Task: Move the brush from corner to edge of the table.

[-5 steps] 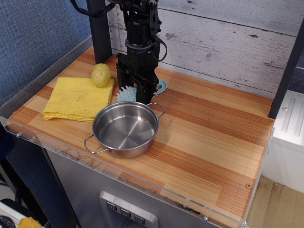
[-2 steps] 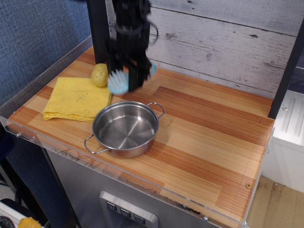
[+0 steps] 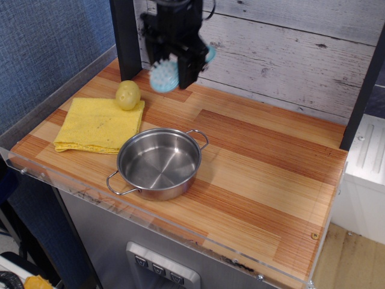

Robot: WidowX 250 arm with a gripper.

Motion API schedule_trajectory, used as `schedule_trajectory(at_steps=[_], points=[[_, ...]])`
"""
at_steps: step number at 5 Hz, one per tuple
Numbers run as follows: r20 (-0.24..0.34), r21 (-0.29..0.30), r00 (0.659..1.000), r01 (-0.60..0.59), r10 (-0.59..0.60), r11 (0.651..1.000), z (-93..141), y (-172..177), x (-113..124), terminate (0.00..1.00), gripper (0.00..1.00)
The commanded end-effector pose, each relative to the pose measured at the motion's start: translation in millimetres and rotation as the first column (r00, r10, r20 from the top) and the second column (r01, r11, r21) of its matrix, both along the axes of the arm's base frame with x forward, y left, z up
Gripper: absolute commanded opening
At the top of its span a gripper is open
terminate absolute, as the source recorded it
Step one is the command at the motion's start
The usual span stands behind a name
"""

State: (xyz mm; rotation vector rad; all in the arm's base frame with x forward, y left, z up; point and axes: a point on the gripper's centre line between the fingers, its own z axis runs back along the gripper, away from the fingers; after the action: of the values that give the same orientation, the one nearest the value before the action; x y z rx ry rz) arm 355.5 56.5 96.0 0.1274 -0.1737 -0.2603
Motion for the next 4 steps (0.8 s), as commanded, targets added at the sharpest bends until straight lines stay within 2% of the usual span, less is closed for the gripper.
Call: schedule_trajectory(at_steps=[1,3,4], points=[[0.116,-0.004,0.981,0.154,-0.153,0.988,45.8,-47.4,-9.2,0.00,0.00],[0.105,0.001,0.943,0.317,-0.316,0.948,45.1,-88.2,-34.8,0.00,0.00],[0.089,-0.007,0.924,0.373,-0.371,0.928,37.7,-97.4,-49.6,0.00,0.00]])
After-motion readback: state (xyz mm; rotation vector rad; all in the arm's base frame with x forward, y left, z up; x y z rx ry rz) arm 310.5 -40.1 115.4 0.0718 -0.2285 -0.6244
